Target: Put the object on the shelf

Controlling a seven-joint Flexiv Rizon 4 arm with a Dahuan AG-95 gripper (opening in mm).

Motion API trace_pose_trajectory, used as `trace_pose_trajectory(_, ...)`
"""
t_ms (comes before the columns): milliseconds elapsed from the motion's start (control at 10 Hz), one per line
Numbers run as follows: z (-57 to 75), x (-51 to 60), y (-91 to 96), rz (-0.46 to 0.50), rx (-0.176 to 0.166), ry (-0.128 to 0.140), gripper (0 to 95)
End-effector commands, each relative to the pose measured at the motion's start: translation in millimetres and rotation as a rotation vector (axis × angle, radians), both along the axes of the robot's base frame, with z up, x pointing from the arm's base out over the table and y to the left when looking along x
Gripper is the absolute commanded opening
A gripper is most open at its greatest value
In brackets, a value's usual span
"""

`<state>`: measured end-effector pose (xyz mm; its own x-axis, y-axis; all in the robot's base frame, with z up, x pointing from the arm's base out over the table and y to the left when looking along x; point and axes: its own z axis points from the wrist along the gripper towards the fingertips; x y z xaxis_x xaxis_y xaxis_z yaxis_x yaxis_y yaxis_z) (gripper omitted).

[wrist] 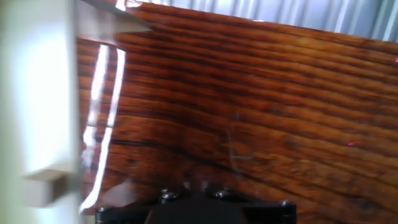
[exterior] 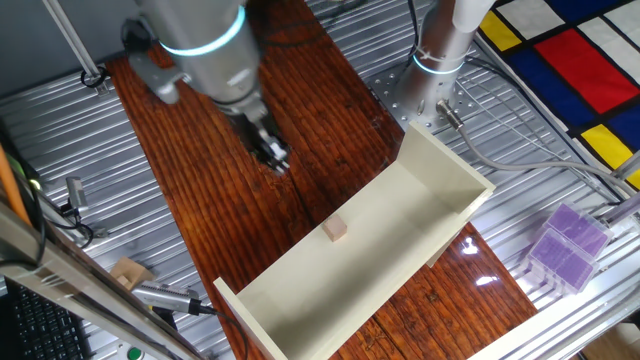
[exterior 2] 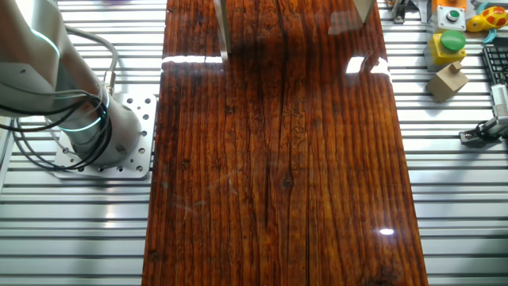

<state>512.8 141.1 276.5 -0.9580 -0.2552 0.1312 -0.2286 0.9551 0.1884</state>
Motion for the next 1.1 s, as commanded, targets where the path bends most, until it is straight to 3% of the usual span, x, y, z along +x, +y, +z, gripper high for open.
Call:
trace_pose_trajectory(100,-36.2,5.5,-31.2,0.017,-0.008,0.017,0.0)
trace_pose_trajectory(500,-74.4,-21.9,-51.8,0.017,-0.016,0.016,0.0)
trace_pose_trajectory(900,-92.2,-49.4,-58.7,0.047,-0.003,0.013,0.0)
trace_pose_trajectory(1100,-93.7,-52.4,-59.0,0.058,-0.001,0.012,0.0)
